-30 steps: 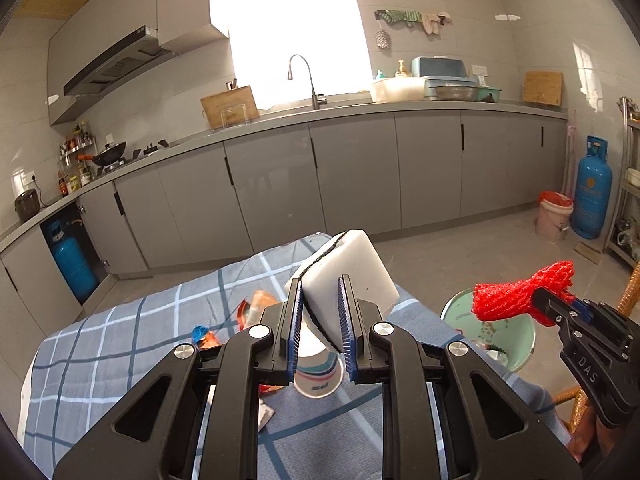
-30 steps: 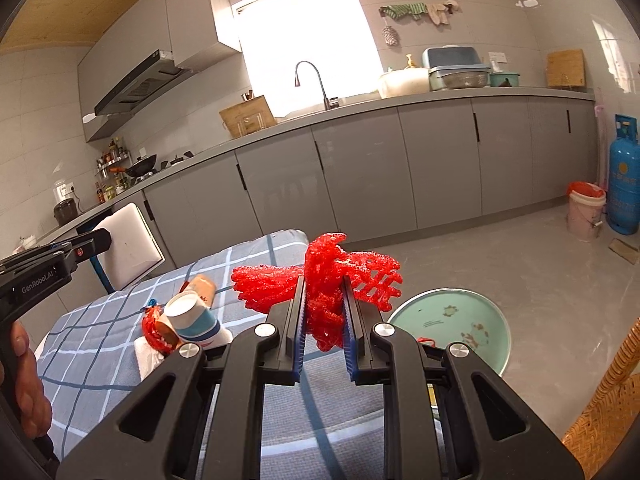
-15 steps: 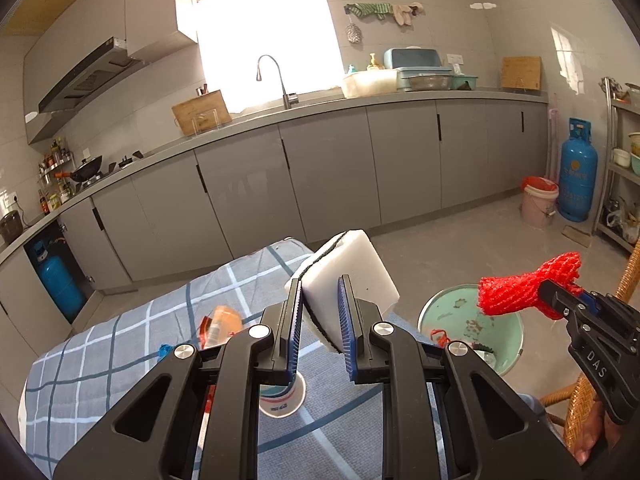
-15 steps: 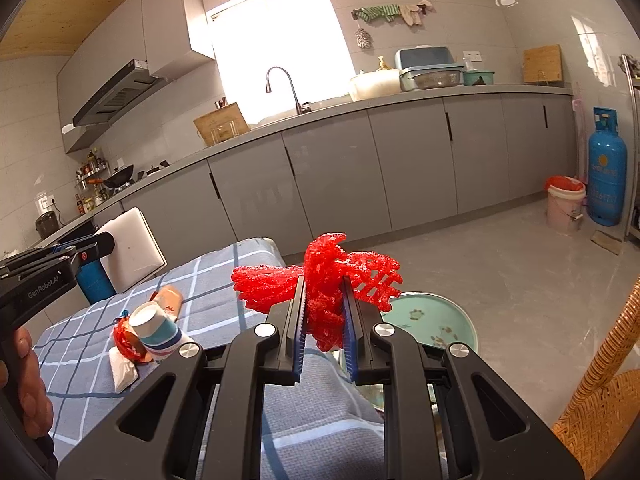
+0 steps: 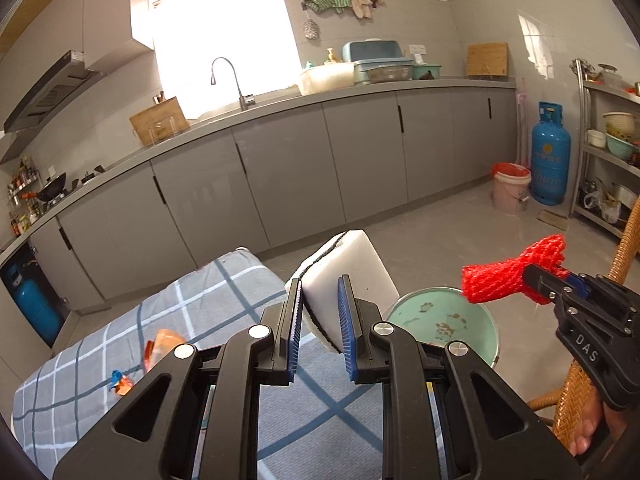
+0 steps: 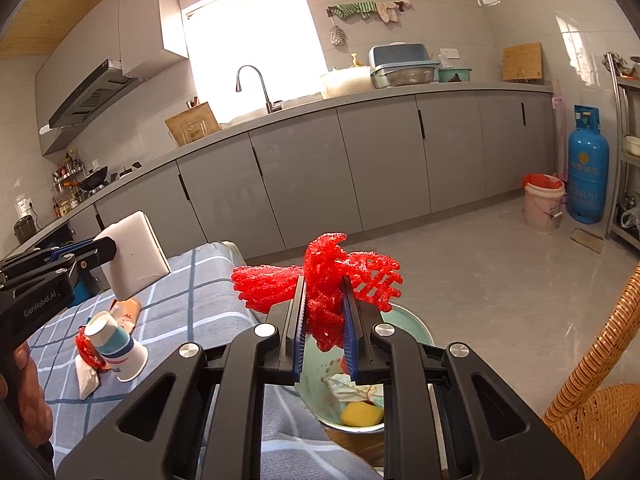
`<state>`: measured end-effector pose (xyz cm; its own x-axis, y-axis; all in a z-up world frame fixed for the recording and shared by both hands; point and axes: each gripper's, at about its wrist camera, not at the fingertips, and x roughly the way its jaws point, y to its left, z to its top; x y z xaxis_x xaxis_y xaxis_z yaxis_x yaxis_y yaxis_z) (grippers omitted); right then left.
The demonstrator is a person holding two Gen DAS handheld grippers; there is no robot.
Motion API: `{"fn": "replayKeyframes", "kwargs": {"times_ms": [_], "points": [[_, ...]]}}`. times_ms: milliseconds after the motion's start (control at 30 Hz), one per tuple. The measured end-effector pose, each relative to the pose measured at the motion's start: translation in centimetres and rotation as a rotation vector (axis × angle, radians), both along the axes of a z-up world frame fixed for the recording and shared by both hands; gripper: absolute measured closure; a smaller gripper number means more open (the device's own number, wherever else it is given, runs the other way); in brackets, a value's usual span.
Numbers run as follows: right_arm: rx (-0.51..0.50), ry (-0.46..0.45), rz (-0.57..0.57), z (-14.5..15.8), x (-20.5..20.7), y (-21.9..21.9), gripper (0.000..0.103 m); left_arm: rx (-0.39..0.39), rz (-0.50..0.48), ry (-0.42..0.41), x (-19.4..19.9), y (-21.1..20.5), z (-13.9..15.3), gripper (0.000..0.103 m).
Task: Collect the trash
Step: 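Carry the red net and white sponge over the green basin, then open both tools to drop the net and white sponge into the basin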
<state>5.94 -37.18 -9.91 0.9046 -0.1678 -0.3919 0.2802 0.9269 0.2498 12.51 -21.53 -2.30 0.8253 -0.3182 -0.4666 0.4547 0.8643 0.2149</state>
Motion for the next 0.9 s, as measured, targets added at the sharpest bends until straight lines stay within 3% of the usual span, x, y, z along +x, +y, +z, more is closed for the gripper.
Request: {"fn": "replayKeyframes", "kwargs": {"times_ms": [900], "points": [[0.035,0.124,-0.018,-4.7,7.0,-6.3,0.085,0.093,-0.117,0.157,5.6,-9.3,-7.6,0.083]]}}
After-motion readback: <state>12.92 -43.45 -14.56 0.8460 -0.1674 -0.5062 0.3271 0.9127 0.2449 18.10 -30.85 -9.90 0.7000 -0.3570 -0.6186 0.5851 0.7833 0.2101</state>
